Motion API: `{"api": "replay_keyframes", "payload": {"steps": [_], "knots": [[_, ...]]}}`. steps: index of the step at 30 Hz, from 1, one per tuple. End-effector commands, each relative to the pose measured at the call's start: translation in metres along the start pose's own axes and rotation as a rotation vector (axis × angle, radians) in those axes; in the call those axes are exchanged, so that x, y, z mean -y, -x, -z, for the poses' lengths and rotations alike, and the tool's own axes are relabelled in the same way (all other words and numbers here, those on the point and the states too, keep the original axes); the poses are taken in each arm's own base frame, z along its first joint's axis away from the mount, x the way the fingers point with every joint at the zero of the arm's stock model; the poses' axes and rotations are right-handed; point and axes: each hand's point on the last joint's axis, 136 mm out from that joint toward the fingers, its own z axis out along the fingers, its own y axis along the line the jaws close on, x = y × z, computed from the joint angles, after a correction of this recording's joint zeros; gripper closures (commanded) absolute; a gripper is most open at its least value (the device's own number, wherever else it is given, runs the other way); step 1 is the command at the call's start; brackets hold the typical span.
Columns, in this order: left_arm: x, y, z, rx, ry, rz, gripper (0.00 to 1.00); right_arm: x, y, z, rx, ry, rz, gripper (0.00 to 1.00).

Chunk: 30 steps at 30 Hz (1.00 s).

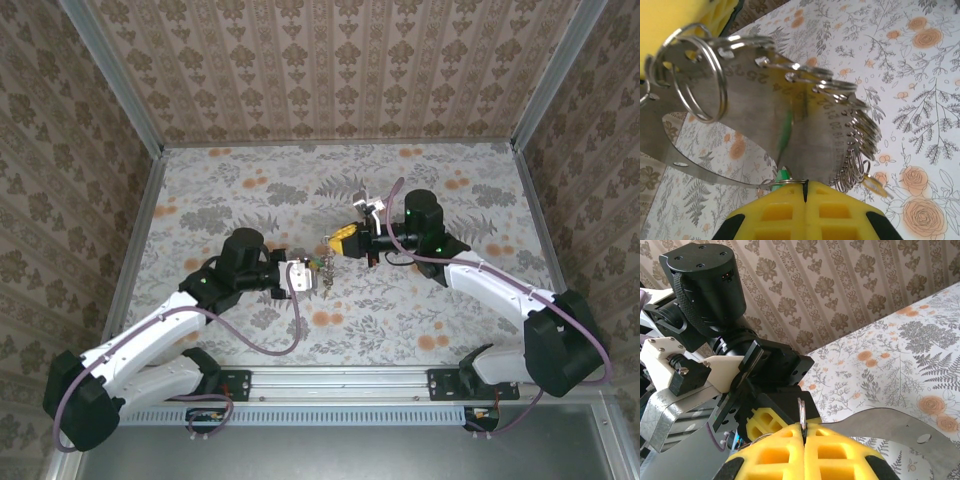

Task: Put the keys on the keyring

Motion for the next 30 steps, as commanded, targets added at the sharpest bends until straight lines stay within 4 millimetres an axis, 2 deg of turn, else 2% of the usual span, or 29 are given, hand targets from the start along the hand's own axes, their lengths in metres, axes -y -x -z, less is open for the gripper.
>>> {"api": "replay_keyframes", "payload": {"steps": [1,4,7,11,19,22,30], "knots": [[-0.002,0.009,0.004,0.058,0.009,0.028,1.00,-0.009,0.009,0.003,0.032,0.017,0.061,1.00],[-0.009,0.016,0.011,0.092,0.030,0.055,1.00,-0.012,0.001,0.005,-0.006,0.020,0.115,1.00],[-0.012,0.021,0.020,0.123,0.039,0.064,1.00,-0.021,-0.020,0.007,-0.119,0.025,0.222,1.00],[-0.003,0.023,0.029,0.125,-0.021,0.060,1.00,-0.041,-0.041,0.012,-0.254,0.064,0.386,1.00],[0.013,0.013,0.026,0.095,-0.123,0.088,1.00,-0.053,-0.039,0.018,-0.222,0.083,0.559,1.00],[0.021,0.011,0.024,0.099,-0.171,0.081,1.00,-0.052,-0.040,0.020,-0.225,0.053,0.627,1.00],[0.050,-0.021,0.012,-0.042,-0.389,0.150,1.00,-0.053,-0.036,0.030,-0.203,-0.028,0.783,1.00]]}}
